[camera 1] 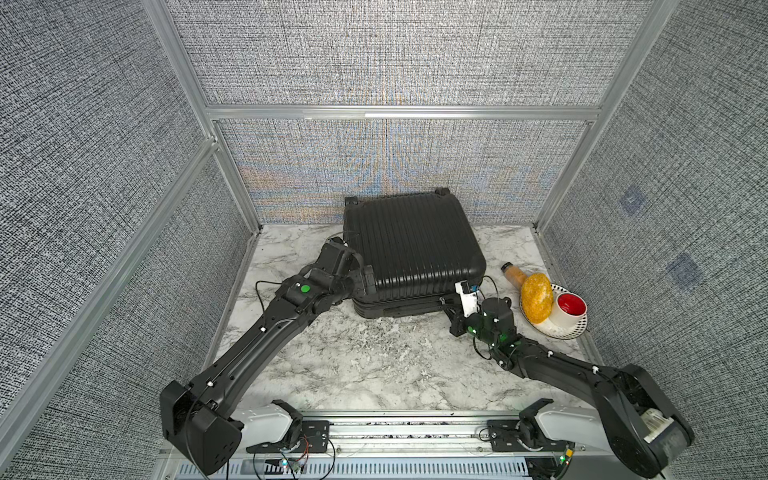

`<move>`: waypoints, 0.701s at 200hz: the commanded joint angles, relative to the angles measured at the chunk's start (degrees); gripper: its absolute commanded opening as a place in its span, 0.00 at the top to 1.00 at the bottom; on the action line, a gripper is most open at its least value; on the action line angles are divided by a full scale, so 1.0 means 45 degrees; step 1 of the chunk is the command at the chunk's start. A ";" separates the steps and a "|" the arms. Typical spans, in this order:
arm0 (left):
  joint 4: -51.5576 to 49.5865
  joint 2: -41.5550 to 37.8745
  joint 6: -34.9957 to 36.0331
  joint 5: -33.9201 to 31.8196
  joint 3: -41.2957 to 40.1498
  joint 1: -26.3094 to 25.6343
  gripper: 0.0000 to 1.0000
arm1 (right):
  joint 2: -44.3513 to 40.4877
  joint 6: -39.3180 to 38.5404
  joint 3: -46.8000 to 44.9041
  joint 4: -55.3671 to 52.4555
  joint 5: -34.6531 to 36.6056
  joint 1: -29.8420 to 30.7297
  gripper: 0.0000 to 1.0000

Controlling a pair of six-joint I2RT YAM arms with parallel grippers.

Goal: Open the suitcase zippers
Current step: Adjust the suitcase at the center of the board, then unzip the zipper on the suitcase.

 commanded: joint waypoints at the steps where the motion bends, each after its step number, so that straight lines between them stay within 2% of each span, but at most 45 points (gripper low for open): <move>1: -0.0139 0.0437 0.1420 -0.0737 0.0451 -0.0028 0.01 | -0.0096 -0.0096 0.0076 0.0332 -0.0229 0.0014 1.00; 52: -0.0004 0.1572 0.2302 -0.0492 0.1179 -0.0031 0.01 | -0.0222 -0.0108 0.0043 0.0157 -0.0187 -0.0008 1.00; 102: -0.0591 0.2243 0.1912 -0.2050 0.1316 -0.0028 0.01 | -0.0306 -0.0085 0.0049 -0.0029 0.0143 -0.0005 1.00; 140: -0.1322 0.2820 0.1482 -0.2982 0.1316 -0.0028 0.01 | -0.0764 0.0427 -0.0248 -0.0551 0.1602 -0.0046 1.00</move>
